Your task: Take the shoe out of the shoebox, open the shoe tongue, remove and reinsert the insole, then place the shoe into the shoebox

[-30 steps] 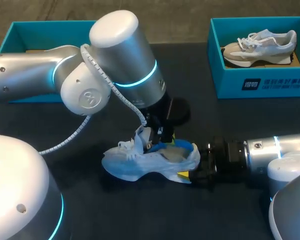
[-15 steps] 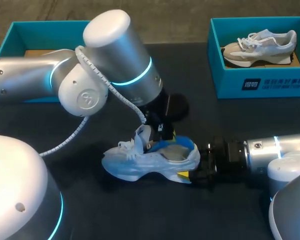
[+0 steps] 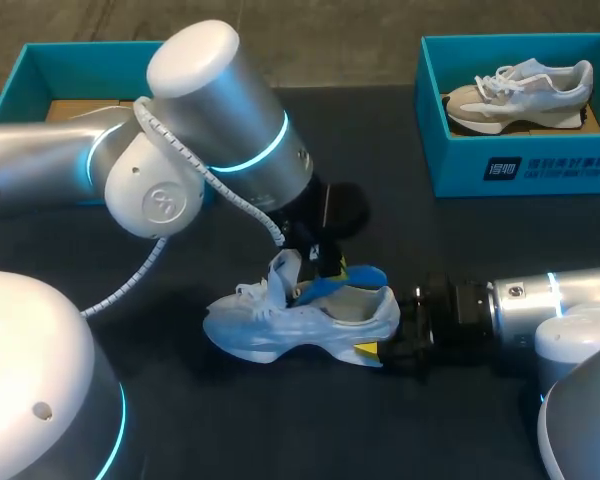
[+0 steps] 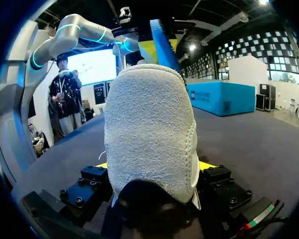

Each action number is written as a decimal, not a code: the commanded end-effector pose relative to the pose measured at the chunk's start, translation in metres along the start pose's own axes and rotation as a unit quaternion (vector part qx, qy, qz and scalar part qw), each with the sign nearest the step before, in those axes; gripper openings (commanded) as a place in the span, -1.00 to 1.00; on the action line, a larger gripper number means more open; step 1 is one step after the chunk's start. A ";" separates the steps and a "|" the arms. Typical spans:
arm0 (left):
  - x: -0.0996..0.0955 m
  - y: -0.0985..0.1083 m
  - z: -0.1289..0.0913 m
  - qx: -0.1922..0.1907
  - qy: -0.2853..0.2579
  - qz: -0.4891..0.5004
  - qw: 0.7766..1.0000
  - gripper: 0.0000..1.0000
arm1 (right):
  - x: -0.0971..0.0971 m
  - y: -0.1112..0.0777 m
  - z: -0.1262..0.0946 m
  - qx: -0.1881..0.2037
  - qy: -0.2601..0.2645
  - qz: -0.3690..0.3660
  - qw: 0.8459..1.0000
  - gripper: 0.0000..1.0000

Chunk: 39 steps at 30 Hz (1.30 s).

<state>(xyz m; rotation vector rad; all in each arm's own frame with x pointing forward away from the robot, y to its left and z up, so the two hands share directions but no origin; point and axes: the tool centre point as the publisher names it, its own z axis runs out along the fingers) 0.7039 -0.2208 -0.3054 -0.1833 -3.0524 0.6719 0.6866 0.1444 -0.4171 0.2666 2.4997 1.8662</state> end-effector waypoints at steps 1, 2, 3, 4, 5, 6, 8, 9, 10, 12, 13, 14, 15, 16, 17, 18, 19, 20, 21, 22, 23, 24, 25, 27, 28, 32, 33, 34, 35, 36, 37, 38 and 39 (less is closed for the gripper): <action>-0.001 -0.014 0.007 -0.010 -0.006 -0.001 1.000 -1.00 | 0.001 0.000 0.001 0.002 0.000 0.000 1.000 -1.00; -0.001 -0.016 0.008 -0.010 -0.006 -0.002 1.000 -1.00 | 0.001 0.000 0.001 0.002 0.000 0.000 1.000 -1.00; -0.002 -0.017 0.008 -0.011 -0.007 -0.002 1.000 -1.00 | 0.001 0.000 0.001 0.002 0.000 0.000 1.000 -1.00; -0.002 -0.018 0.009 -0.013 -0.009 -0.003 1.000 -1.00 | 0.001 0.000 0.001 0.002 0.000 0.000 1.000 -1.00; -0.002 -0.019 0.010 -0.013 -0.009 -0.003 1.000 -1.00 | 0.001 0.000 0.001 0.002 0.000 0.000 1.000 -1.00; -0.002 -0.020 0.011 -0.016 -0.010 -0.002 1.000 -1.00 | 0.001 0.000 0.001 0.002 0.000 0.000 1.000 -1.00; -0.002 -0.020 0.013 -0.018 -0.010 -0.003 1.000 -1.00 | 0.001 0.000 0.001 0.002 0.000 0.000 1.000 -1.00; -0.002 -0.021 0.013 -0.018 -0.010 -0.003 1.000 -1.00 | 0.001 0.000 0.001 0.002 0.000 0.000 1.000 -1.00; -0.002 -0.021 0.014 -0.019 -0.010 -0.002 1.000 -1.00 | 0.001 0.000 0.001 0.002 0.000 0.000 1.000 -1.00; -0.003 -0.021 0.015 -0.021 -0.010 -0.003 1.000 -0.66 | 0.001 0.000 0.001 0.002 0.000 0.000 1.000 -1.00; -0.003 -0.021 0.015 -0.022 -0.010 -0.003 1.000 -0.56 | 0.001 0.000 0.001 0.002 0.000 0.000 1.000 -1.00; -0.003 -0.022 0.016 -0.022 -0.010 -0.003 1.000 -0.45 | 0.001 0.000 0.001 0.002 0.000 0.000 1.000 -1.00; -0.003 -0.022 0.016 -0.023 -0.010 -0.003 1.000 -0.33 | 0.001 0.000 0.001 0.002 0.000 0.000 1.000 -1.00; -0.002 -0.022 0.016 -0.024 -0.011 -0.003 1.000 -0.17 | 0.001 0.000 0.001 0.002 0.000 0.000 1.000 -1.00; -0.002 -0.022 0.016 -0.025 -0.012 -0.002 1.000 -0.09 | 0.001 0.000 0.001 0.002 0.000 0.000 1.000 -1.00; -0.002 -0.021 0.016 -0.026 -0.013 -0.002 1.000 -0.07 | 0.001 0.000 0.001 0.002 0.000 0.000 1.000 -1.00; -0.001 -0.021 0.016 -0.026 -0.014 -0.001 1.000 -0.03 | 0.001 0.000 0.001 0.002 0.000 0.000 1.000 -1.00; 0.001 -0.020 0.015 -0.027 -0.015 0.002 1.000 -0.02 | 0.001 0.000 0.001 0.002 0.000 0.000 1.000 -1.00; 0.003 -0.019 0.015 -0.027 -0.016 0.003 1.000 -0.02 | 0.001 0.000 0.001 0.002 0.000 0.000 1.000 -1.00; 0.004 -0.018 0.014 -0.025 -0.016 0.004 1.000 -0.01 | 0.001 0.000 0.001 0.002 0.000 0.000 1.000 -1.00; 0.005 -0.017 0.013 -0.024 -0.016 0.004 1.000 0.00 | 0.001 0.000 0.001 0.002 0.000 0.000 1.000 -1.00; 0.007 -0.015 0.013 -0.024 -0.020 0.005 0.999 0.00 | 0.001 0.000 0.001 0.002 0.000 0.000 1.000 -1.00; 0.009 -0.014 0.013 -0.024 -0.021 0.005 0.999 -0.01 | 0.001 0.000 0.001 0.002 0.000 0.000 1.000 -1.00; 0.012 -0.010 0.013 -0.023 -0.025 0.007 0.999 -0.01 | 0.001 0.000 0.001 0.002 0.000 0.000 1.000 -1.00; 0.013 -0.008 0.013 -0.025 -0.029 0.007 0.999 -0.01 | 0.001 0.000 0.001 0.002 0.000 0.000 1.000 -1.00; 0.015 -0.002 0.015 -0.028 -0.038 0.004 0.999 0.00 | 0.001 0.000 0.001 0.002 0.000 0.000 1.000 -1.00; 0.016 -0.001 0.016 -0.027 -0.039 0.002 0.999 -0.01 | 0.001 0.000 0.001 0.002 0.000 0.000 1.000 -1.00; 0.016 0.000 0.017 -0.027 -0.041 0.000 0.999 -0.02 | 0.001 0.000 0.001 0.002 0.000 0.000 1.000 -1.00; 0.017 0.001 0.017 -0.026 -0.042 -0.001 0.999 -0.04 | 0.001 0.000 0.001 0.002 0.000 0.000 1.000 -1.00; 0.017 0.001 0.019 -0.025 -0.050 -0.006 0.998 -0.04 | 0.001 0.000 0.001 0.002 0.000 0.000 1.000 -1.00; 0.017 0.000 0.019 -0.025 -0.050 -0.006 0.998 -0.06 | 0.001 0.000 0.001 0.002 0.000 0.000 1.000 -1.00; 0.017 -0.001 0.020 -0.025 -0.050 -0.006 0.998 -0.08 | 0.001 0.000 0.001 0.002 0.000 0.000 1.000 -1.00; 0.016 -0.002 0.020 -0.024 -0.053 -0.007 0.998 -0.10 | 0.001 0.000 0.001 0.002 0.000 0.000 1.000 -1.00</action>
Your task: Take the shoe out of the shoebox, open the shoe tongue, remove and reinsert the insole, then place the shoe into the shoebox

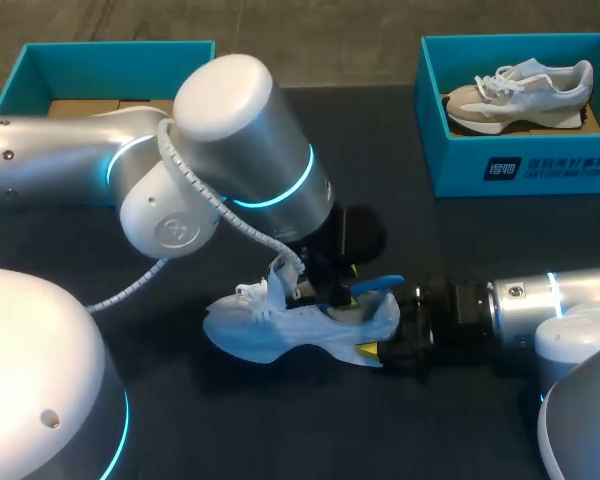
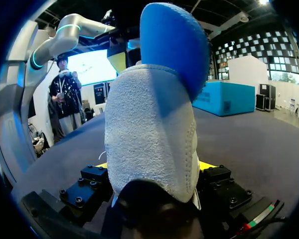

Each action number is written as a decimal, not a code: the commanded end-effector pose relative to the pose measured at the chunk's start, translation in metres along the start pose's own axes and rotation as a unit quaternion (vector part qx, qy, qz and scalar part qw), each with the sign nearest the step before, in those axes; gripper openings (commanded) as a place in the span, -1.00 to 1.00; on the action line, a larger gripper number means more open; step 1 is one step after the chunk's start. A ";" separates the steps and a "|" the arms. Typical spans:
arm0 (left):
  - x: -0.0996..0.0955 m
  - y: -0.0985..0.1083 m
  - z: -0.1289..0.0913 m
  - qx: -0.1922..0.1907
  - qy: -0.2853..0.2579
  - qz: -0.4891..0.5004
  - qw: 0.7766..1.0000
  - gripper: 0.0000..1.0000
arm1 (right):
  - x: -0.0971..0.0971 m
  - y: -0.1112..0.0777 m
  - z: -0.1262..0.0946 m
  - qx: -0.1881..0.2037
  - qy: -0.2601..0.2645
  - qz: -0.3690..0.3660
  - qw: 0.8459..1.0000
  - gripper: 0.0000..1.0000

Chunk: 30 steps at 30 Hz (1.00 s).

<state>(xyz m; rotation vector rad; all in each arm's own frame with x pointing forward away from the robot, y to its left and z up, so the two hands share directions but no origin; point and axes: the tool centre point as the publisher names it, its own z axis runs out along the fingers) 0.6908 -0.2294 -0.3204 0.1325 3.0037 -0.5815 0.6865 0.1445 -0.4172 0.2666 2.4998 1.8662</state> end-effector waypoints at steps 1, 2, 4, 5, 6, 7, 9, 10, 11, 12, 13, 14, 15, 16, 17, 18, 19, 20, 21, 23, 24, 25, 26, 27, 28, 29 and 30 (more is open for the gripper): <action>0.004 0.000 0.003 0.003 -0.010 -0.003 1.000 -0.10 | 0.001 0.000 0.001 0.002 0.000 0.000 1.000 -1.00; 0.004 -0.001 0.004 0.003 -0.012 -0.003 1.000 -0.10 | 0.001 0.000 0.001 0.002 0.000 0.000 1.000 -1.00; 0.002 -0.003 0.007 0.002 -0.015 -0.004 1.000 -0.11 | 0.001 0.000 0.001 0.002 0.000 0.000 1.000 -1.00; 0.001 -0.003 0.008 0.003 -0.014 -0.006 1.000 -0.12 | 0.001 0.000 0.001 0.002 0.000 0.000 1.000 -1.00; 0.001 -0.004 0.010 0.003 -0.013 -0.007 1.000 -0.11 | 0.001 0.000 0.001 0.002 0.000 0.000 1.000 -1.00; 0.000 -0.005 0.011 0.003 -0.013 -0.007 1.000 -0.11 | 0.001 0.000 0.001 0.002 0.000 0.000 1.000 -1.00; 0.000 -0.006 0.013 0.004 -0.014 -0.008 1.000 -0.13 | 0.001 0.000 0.001 0.002 0.000 0.000 1.000 -1.00; -0.001 -0.007 0.014 0.004 -0.016 -0.009 1.000 -0.13 | 0.001 0.000 0.001 0.002 0.000 0.000 1.000 -1.00; -0.001 -0.007 0.015 0.004 -0.016 -0.010 1.000 -0.15 | 0.001 0.000 0.001 0.002 0.000 0.000 1.000 -1.00; -0.002 -0.008 0.016 0.004 -0.016 -0.011 1.000 -0.16 | 0.001 0.000 0.001 0.002 0.000 0.000 1.000 -1.00; -0.003 -0.008 0.017 0.004 -0.016 -0.012 1.000 -0.17 | 0.001 0.000 0.001 0.002 0.000 0.000 1.000 -1.00; -0.004 -0.008 0.017 0.004 -0.016 -0.013 1.000 -0.18 | 0.001 0.000 0.001 0.002 0.000 0.000 1.000 -1.00; -0.005 -0.008 0.018 0.005 -0.017 -0.015 1.000 -0.20 | 0.001 0.000 0.001 0.002 0.000 0.000 1.000 -1.00; -0.006 -0.008 0.019 0.005 -0.015 -0.017 1.000 -0.22 | 0.001 0.000 0.001 0.002 0.000 0.000 1.000 -1.00; -0.006 -0.007 0.020 0.005 -0.015 -0.018 1.000 -0.22 | 0.001 0.000 0.001 0.002 0.000 0.000 1.000 -1.00; -0.007 -0.007 0.021 0.005 -0.015 -0.019 1.000 -0.25 | 0.001 0.000 0.001 0.002 0.000 0.000 1.000 -1.00; -0.007 -0.007 0.021 0.005 -0.014 -0.020 1.000 -0.25 | 0.001 0.000 0.001 0.002 0.000 0.000 1.000 -1.00; -0.007 -0.007 0.022 0.005 -0.014 -0.021 1.000 -0.28 | 0.001 0.000 0.001 0.002 0.000 0.000 1.000 -1.00; -0.008 -0.007 0.022 0.005 -0.014 -0.022 1.000 -0.29 | 0.001 0.000 0.001 0.002 0.000 0.000 1.000 -1.00; -0.008 -0.007 0.023 0.005 -0.013 -0.025 1.000 -0.34 | 0.001 0.000 0.001 0.002 0.000 0.000 1.000 -1.00; -0.008 -0.007 0.023 0.005 -0.013 -0.025 1.000 -0.40 | 0.001 0.000 0.001 0.002 0.000 0.000 1.000 -1.00; -0.009 -0.007 0.023 0.005 -0.012 -0.026 1.000 -0.46 | 0.001 0.000 0.001 0.002 0.000 0.000 1.000 -1.00; -0.009 -0.007 0.024 0.006 -0.012 -0.027 1.000 -0.51 | 0.001 0.000 0.001 0.002 0.000 0.000 1.000 -1.00; -0.009 -0.007 0.024 0.007 -0.011 -0.027 1.000 -0.60 | 0.001 0.000 0.001 0.002 0.000 0.000 1.000 -1.00; -0.009 -0.007 0.024 0.008 -0.009 -0.029 1.000 -0.73 | 0.001 0.000 0.001 0.002 0.000 0.000 1.000 -1.00; -0.009 -0.007 0.024 0.010 -0.007 -0.029 0.999 -1.00 | 0.001 0.000 0.001 0.002 0.000 0.000 1.000 -1.00; -0.009 -0.007 0.024 0.011 -0.007 -0.030 0.999 -1.00 | 0.001 0.000 0.001 0.002 0.000 0.000 1.000 -1.00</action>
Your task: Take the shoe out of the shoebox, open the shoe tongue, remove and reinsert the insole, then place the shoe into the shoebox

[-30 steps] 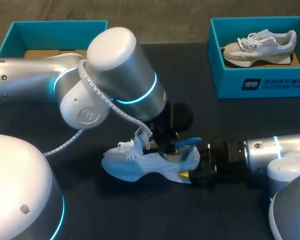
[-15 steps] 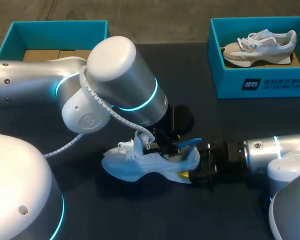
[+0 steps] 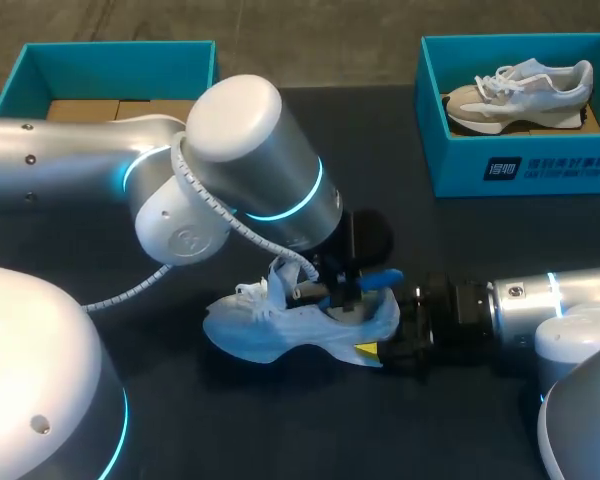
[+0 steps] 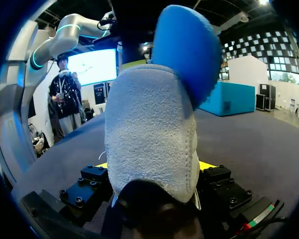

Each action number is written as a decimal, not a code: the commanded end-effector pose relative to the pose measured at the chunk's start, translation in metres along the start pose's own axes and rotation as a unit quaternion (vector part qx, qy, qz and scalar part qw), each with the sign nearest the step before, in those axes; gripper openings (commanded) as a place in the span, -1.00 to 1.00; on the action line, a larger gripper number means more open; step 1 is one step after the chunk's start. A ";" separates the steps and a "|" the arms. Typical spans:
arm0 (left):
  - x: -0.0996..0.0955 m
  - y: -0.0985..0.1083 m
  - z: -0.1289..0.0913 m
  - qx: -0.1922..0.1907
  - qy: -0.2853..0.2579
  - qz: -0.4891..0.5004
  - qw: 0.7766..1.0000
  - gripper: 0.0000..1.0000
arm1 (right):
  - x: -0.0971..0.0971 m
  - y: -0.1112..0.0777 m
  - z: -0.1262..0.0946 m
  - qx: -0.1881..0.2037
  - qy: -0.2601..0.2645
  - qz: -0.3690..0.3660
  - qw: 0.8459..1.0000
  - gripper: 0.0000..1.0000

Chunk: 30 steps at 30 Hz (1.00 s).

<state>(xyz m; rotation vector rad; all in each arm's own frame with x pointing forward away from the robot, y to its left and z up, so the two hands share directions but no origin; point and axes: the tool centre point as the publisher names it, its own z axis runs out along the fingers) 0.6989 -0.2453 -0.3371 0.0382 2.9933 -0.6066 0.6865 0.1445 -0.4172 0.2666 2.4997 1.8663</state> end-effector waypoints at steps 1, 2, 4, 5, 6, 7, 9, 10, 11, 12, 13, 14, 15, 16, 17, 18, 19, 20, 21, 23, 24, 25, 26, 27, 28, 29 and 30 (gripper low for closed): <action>-0.002 0.000 0.001 0.004 0.004 0.000 1.000 -1.00 | 0.001 0.000 0.001 0.002 0.000 0.000 1.000 -1.00; -0.002 0.000 0.000 0.006 0.004 -0.001 1.000 -1.00 | 0.001 0.000 0.001 0.002 0.000 0.000 1.000 -1.00; -0.002 -0.001 -0.002 0.010 0.007 -0.001 1.000 -1.00 | 0.001 0.000 0.001 0.002 0.000 0.000 1.000 -1.00; -0.002 -0.001 -0.003 0.014 0.011 -0.001 1.000 -1.00 | 0.001 0.000 0.001 0.002 0.000 0.000 1.000 -1.00; -0.002 -0.001 -0.005 0.014 0.012 -0.001 1.000 -1.00 | 0.001 0.000 0.001 0.002 0.000 0.000 1.000 -1.00; -0.002 -0.001 -0.006 0.015 0.012 -0.001 1.000 -1.00 | 0.001 0.000 0.001 0.002 0.000 0.000 1.000 -1.00; -0.002 -0.003 -0.009 0.024 0.021 -0.001 1.000 -1.00 | 0.001 0.000 0.001 0.002 0.000 0.000 1.000 -1.00; -0.002 -0.004 -0.010 0.025 0.021 -0.001 0.999 -1.00 | 0.001 0.000 0.001 0.002 0.000 0.000 1.000 -1.00; -0.002 -0.005 -0.012 0.029 0.024 -0.001 0.999 -1.00 | 0.001 0.000 0.001 0.002 0.000 0.000 1.000 -1.00; -0.002 -0.006 -0.014 0.032 0.026 0.000 0.999 -1.00 | 0.001 0.000 0.001 0.002 0.000 0.000 1.000 -1.00; -0.002 -0.008 -0.016 0.036 0.030 0.001 0.999 -1.00 | 0.001 0.000 0.001 0.002 0.000 0.000 1.000 -1.00; -0.002 -0.010 -0.018 0.040 0.032 0.002 0.999 -1.00 | 0.001 0.000 0.001 0.002 0.000 0.000 1.000 -1.00; -0.002 -0.012 -0.020 0.043 0.034 0.002 0.999 -1.00 | 0.001 0.000 0.001 0.002 0.000 0.000 1.000 -1.00; -0.001 -0.014 -0.023 0.045 0.034 0.003 0.998 -1.00 | 0.001 0.000 0.001 0.002 0.000 0.000 1.000 -1.00; -0.001 -0.017 -0.026 0.050 0.036 0.002 0.998 -1.00 | 0.001 0.000 0.001 0.002 0.000 0.000 1.000 -1.00; -0.001 -0.020 -0.029 0.054 0.040 0.004 0.998 -1.00 | 0.001 0.000 0.001 0.002 0.000 0.000 1.000 -1.00; -0.001 -0.022 -0.032 0.055 0.037 0.004 0.998 -1.00 | 0.001 0.000 0.001 0.002 0.000 0.000 1.000 -1.00; -0.001 -0.026 -0.035 0.060 0.038 0.004 0.997 -1.00 | 0.001 0.000 0.001 0.002 0.000 0.000 1.000 -1.00; -0.002 -0.028 -0.039 0.066 0.042 0.004 0.997 -1.00 | 0.001 0.000 0.001 0.002 0.000 0.000 1.000 -1.00; -0.002 -0.033 -0.046 0.073 0.047 0.004 0.996 -1.00 | 0.001 0.000 0.001 0.002 0.000 0.000 1.000 -1.00; -0.002 -0.036 -0.049 0.074 0.047 0.002 0.996 -1.00 | 0.001 0.000 0.001 0.002 0.000 0.000 1.000 -1.00; -0.003 -0.039 -0.052 0.076 0.049 0.003 0.996 -1.00 | 0.001 0.000 0.001 0.002 0.000 0.000 1.000 -1.00; -0.003 -0.041 -0.055 0.077 0.050 0.004 0.996 -1.00 | 0.001 0.000 0.001 0.002 0.000 0.000 1.000 -1.00; -0.002 -0.044 -0.058 0.079 0.052 0.003 0.996 -1.00 | 0.001 0.000 0.001 0.002 0.000 0.000 1.000 -1.00; -0.002 -0.047 -0.061 0.080 0.055 0.005 0.995 -1.00 | 0.001 0.000 0.001 0.002 0.000 0.000 1.000 -1.00; -0.002 -0.049 -0.065 0.082 0.057 0.004 0.995 -1.00 | 0.001 0.000 0.001 0.002 0.000 0.000 1.000 -1.00; -0.002 -0.052 -0.069 0.083 0.059 0.004 0.995 -1.00 | 0.001 0.000 0.001 0.002 0.000 0.000 1.000 -1.00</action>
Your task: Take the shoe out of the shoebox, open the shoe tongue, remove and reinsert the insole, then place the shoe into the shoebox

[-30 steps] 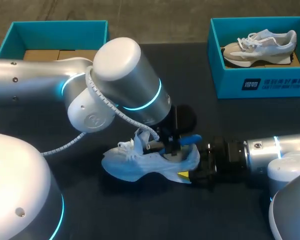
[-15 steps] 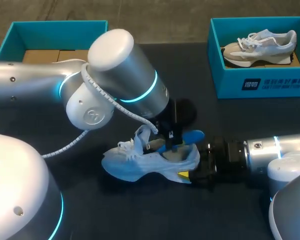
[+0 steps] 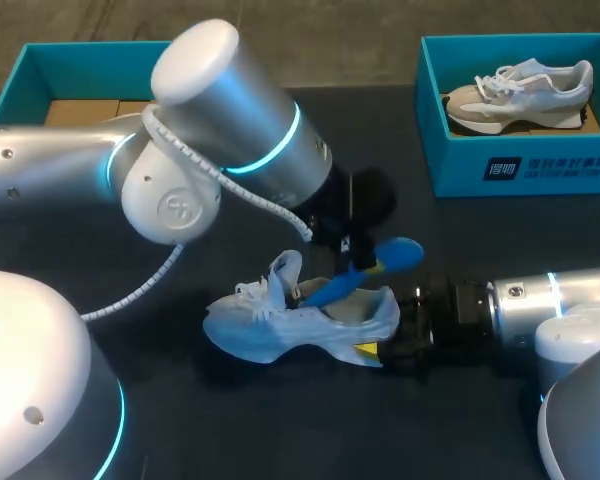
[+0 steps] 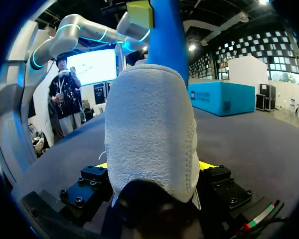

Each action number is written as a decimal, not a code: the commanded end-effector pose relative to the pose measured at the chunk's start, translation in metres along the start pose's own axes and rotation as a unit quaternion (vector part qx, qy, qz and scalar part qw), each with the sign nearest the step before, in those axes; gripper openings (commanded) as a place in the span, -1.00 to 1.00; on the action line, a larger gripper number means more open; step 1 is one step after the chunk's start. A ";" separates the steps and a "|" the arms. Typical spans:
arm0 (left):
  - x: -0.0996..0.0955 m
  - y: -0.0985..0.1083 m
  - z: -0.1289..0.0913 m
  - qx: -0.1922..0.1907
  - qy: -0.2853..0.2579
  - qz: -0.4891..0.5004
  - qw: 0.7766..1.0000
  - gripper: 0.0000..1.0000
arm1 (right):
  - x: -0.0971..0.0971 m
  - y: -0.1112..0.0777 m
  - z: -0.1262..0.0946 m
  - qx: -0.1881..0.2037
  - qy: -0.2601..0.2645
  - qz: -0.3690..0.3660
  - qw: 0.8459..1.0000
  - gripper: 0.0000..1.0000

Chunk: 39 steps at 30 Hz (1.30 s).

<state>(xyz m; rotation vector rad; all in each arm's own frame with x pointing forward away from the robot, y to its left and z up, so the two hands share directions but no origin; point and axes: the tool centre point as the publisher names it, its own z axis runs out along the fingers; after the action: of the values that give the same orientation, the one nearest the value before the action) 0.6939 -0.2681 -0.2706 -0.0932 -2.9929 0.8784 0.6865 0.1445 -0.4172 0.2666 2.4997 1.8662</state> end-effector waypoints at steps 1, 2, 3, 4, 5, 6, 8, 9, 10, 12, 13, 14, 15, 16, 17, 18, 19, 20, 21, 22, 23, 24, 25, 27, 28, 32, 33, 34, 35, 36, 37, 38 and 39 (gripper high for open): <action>0.002 -0.010 -0.018 -0.004 0.005 0.001 1.000 -1.00 | 0.001 0.000 0.001 0.002 0.000 0.000 1.000 -1.00; 0.003 -0.013 -0.022 -0.003 0.006 0.000 1.000 -1.00 | 0.001 0.000 0.001 0.002 0.000 0.000 1.000 -1.00; 0.004 -0.016 -0.026 0.000 0.009 -0.002 1.000 -1.00 | 0.001 0.000 0.001 0.002 0.000 0.000 1.000 -1.00; 0.005 -0.018 -0.030 0.004 0.014 -0.006 1.000 -1.00 | 0.001 0.000 0.001 0.002 0.000 0.000 1.000 -1.00; 0.006 -0.020 -0.035 0.009 0.016 -0.011 1.000 -1.00 | 0.001 0.000 0.001 0.002 0.000 0.000 1.000 -1.00; 0.008 -0.021 -0.040 0.018 0.025 -0.014 0.999 -1.00 | 0.001 0.000 0.001 0.002 0.000 0.000 1.000 -1.00; 0.011 -0.023 -0.049 0.032 0.032 -0.025 0.999 -1.00 | 0.001 0.000 0.001 0.002 0.000 0.000 1.000 -1.00; 0.012 -0.025 -0.055 0.042 0.038 -0.029 0.998 -1.00 | 0.001 0.000 0.001 0.002 0.000 0.000 1.000 -1.00; 0.014 -0.026 -0.060 0.052 0.043 -0.029 0.997 -1.00 | 0.001 0.000 0.001 0.002 0.000 0.000 1.000 -1.00; 0.018 -0.030 -0.068 0.062 0.045 -0.032 0.996 -1.00 | 0.001 0.000 0.001 0.002 0.000 0.000 1.000 -1.00; 0.020 -0.033 -0.072 0.068 0.048 -0.035 0.996 -1.00 | 0.001 0.000 0.001 0.002 0.000 0.000 1.000 -1.00; 0.022 -0.035 -0.076 0.072 0.049 -0.035 0.996 -1.00 | 0.001 0.000 0.001 0.002 0.000 0.000 1.000 -1.00; 0.025 -0.038 -0.080 0.074 0.048 -0.034 0.996 -1.00 | 0.001 0.000 0.001 0.002 0.000 0.000 1.000 -1.00; 0.028 -0.040 -0.084 0.078 0.050 -0.034 0.995 -1.00 | 0.001 0.000 0.001 0.002 0.000 0.000 1.000 -1.00; 0.030 -0.042 -0.088 0.082 0.053 -0.035 0.995 -1.00 | 0.001 0.000 0.001 0.002 0.000 0.000 1.000 -1.00; 0.032 -0.044 -0.092 0.087 0.060 -0.036 0.994 -1.00 | 0.001 0.000 0.001 0.002 0.000 0.000 1.000 -1.00; 0.034 -0.046 -0.097 0.091 0.066 -0.038 0.993 -1.00 | 0.001 0.000 0.001 0.002 0.000 0.000 1.000 -1.00; 0.036 -0.047 -0.101 0.096 0.070 -0.041 0.992 -1.00 | 0.001 0.000 0.001 0.002 0.000 0.000 1.000 -1.00; 0.038 -0.049 -0.105 0.100 0.072 -0.043 0.991 -1.00 | 0.001 0.000 0.001 0.002 0.000 0.000 1.000 -1.00; 0.040 -0.050 -0.110 0.104 0.075 -0.045 0.991 -1.00 | 0.001 0.000 0.001 0.002 0.000 0.000 1.000 -1.00; 0.042 -0.051 -0.115 0.109 0.079 -0.046 0.990 -1.00 | 0.001 0.000 0.001 0.002 0.000 0.000 1.000 -1.00; 0.043 -0.053 -0.119 0.114 0.081 -0.050 0.989 -1.00 | 0.001 0.000 0.001 0.002 0.000 0.000 1.000 -1.00; 0.045 -0.055 -0.124 0.118 0.087 -0.054 0.988 -1.00 | 0.001 0.000 0.001 0.002 0.000 0.000 1.000 -1.00; 0.048 -0.058 -0.134 0.130 0.092 -0.058 0.986 -1.00 | 0.001 0.000 0.001 0.002 0.000 0.000 1.000 -1.00; 0.050 -0.059 -0.139 0.134 0.089 -0.059 0.985 -1.00 | 0.001 0.000 0.001 0.002 0.000 0.000 1.000 -1.00; 0.057 -0.067 -0.161 0.144 0.082 -0.069 0.984 -1.00 | 0.001 0.000 0.001 0.002 0.000 0.000 1.000 -1.00; 0.059 -0.069 -0.168 0.144 0.071 -0.066 0.985 -1.00 | 0.001 0.000 0.001 0.002 0.000 0.000 1.000 -1.00; 0.059 -0.069 -0.168 0.144 0.071 -0.066 0.985 -1.00 | 0.001 0.000 0.001 0.002 0.000 0.000 1.000 -1.00; 0.059 -0.069 -0.168 0.144 0.071 -0.066 0.985 -1.00 | 0.001 0.000 0.001 0.002 0.000 0.000 1.000 -1.00; 0.059 -0.069 -0.168 0.144 0.071 -0.066 0.985 -1.00 | 0.001 0.000 0.001 0.002 0.000 0.000 1.000 -1.00; 0.059 -0.069 -0.168 0.144 0.071 -0.066 0.985 -1.00 | 0.001 0.000 0.001 0.002 0.000 0.000 1.000 -1.00; 0.059 -0.069 -0.168 0.144 0.071 -0.066 0.985 -1.00 | 0.001 0.000 0.001 0.002 0.000 0.000 1.000 -1.00; 0.059 -0.069 -0.168 0.144 0.071 -0.066 0.985 -1.00 | 0.001 0.000 0.001 0.002 0.000 0.000 1.000 -1.00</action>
<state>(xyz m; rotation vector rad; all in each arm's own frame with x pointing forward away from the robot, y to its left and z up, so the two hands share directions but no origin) 0.6407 -0.2399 -0.0942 0.0430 -2.6719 1.2145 0.6864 0.1445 -0.4173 0.2668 2.4998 1.8661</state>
